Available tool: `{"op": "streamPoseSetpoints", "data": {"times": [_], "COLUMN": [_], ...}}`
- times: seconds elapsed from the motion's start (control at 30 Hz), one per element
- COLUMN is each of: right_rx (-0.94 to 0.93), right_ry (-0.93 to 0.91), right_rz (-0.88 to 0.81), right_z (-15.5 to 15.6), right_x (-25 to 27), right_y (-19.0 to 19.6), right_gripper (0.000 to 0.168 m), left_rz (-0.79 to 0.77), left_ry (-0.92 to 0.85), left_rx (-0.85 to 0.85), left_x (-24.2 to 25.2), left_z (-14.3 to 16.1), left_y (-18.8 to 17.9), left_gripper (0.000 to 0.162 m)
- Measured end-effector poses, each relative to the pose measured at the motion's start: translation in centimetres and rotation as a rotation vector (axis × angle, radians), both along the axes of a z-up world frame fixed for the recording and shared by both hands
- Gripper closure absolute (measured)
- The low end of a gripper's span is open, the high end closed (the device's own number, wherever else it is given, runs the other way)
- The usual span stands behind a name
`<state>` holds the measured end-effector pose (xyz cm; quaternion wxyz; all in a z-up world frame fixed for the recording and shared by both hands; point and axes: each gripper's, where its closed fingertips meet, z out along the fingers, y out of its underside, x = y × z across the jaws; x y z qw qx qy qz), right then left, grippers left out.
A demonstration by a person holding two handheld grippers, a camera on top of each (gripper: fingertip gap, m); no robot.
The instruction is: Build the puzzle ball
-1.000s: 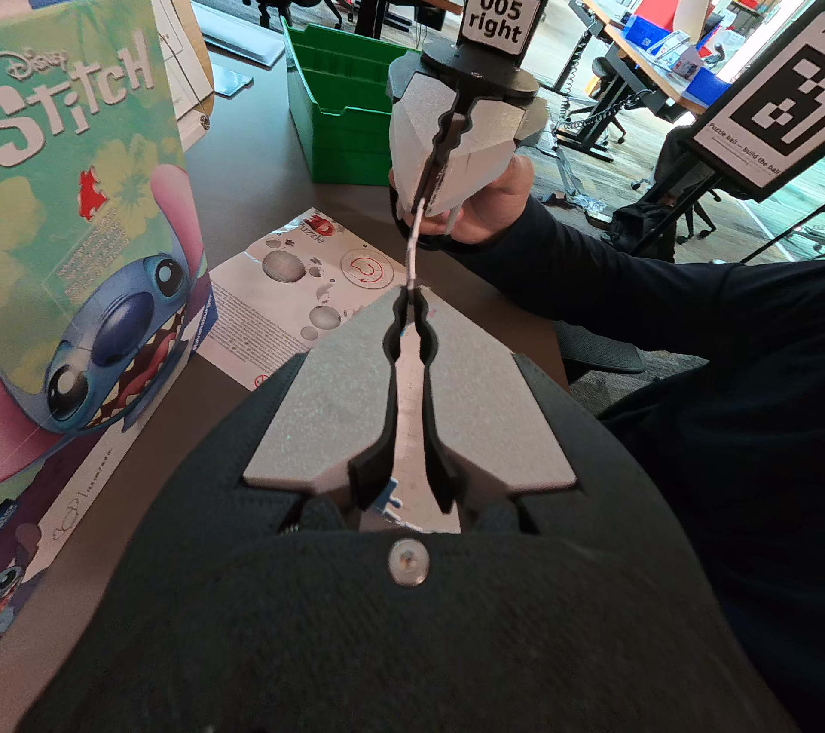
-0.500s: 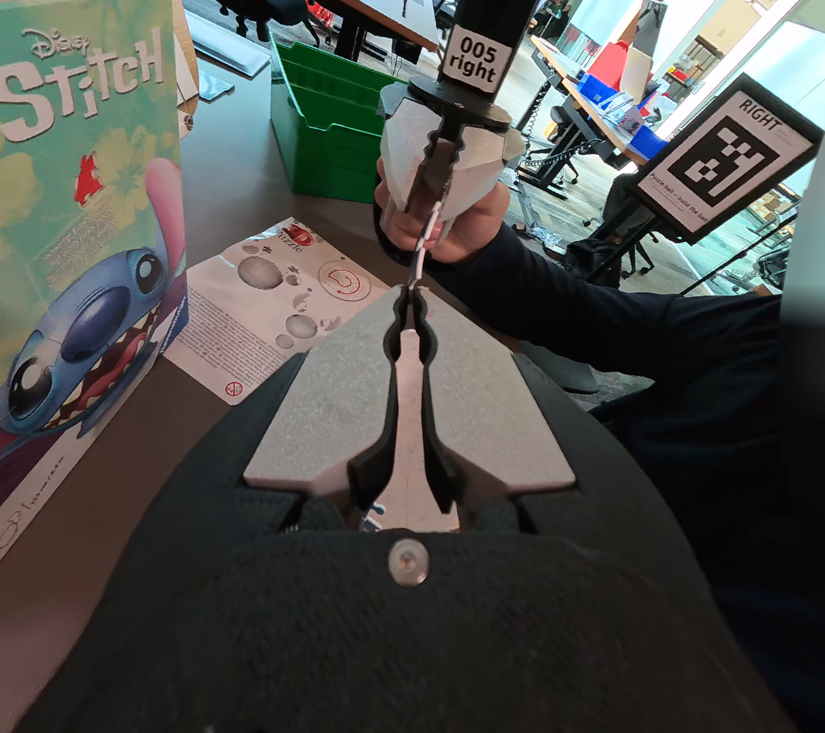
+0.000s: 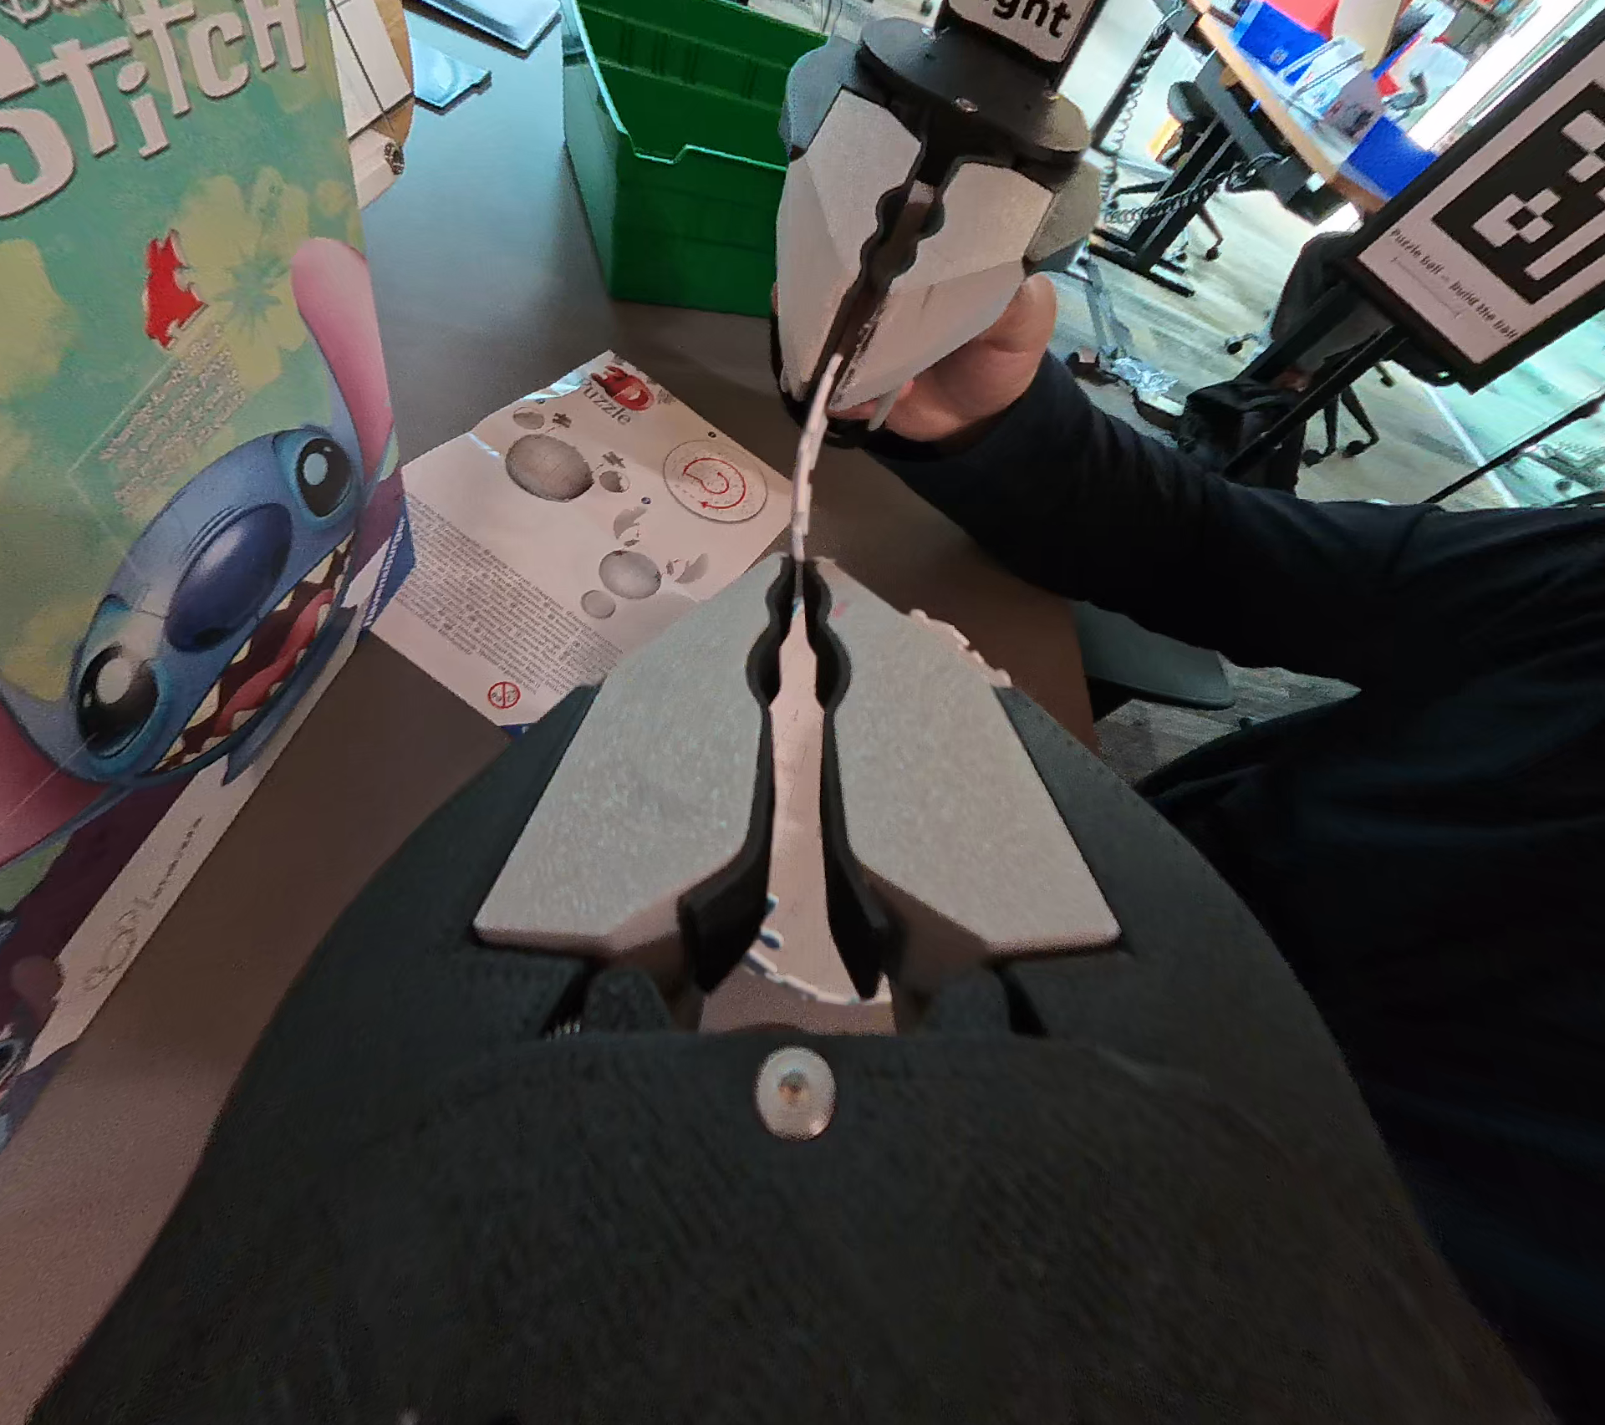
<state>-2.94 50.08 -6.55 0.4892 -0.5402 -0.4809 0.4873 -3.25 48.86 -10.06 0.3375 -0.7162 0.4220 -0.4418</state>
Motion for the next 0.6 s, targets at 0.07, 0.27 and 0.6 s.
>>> {"op": "streamPoseSetpoints", "data": {"times": [0.07, 0.27, 0.6], "right_rx": [-0.022, -0.042, -0.005], "right_ry": [0.003, 0.015, -0.088], "right_rz": [0.01, 0.018, 0.046], "right_z": [-0.1, -0.1, -1.8], "right_x": [0.0, 0.1, -0.8], "right_y": [0.0, 0.2, -0.6], "right_gripper": [0.168, 0.168, 0.168], "left_rz": [-0.002, 0.018, 0.004], "left_ry": [0.019, 0.094, 0.096], "left_rx": [-0.002, 0.038, 0.037], "left_x": [-0.5, -2.3, -2.0], "left_z": [0.0, 0.2, 0.1], "left_y": [-0.1, 0.0, -0.3], "left_gripper": [0.161, 0.159, 0.157]}}
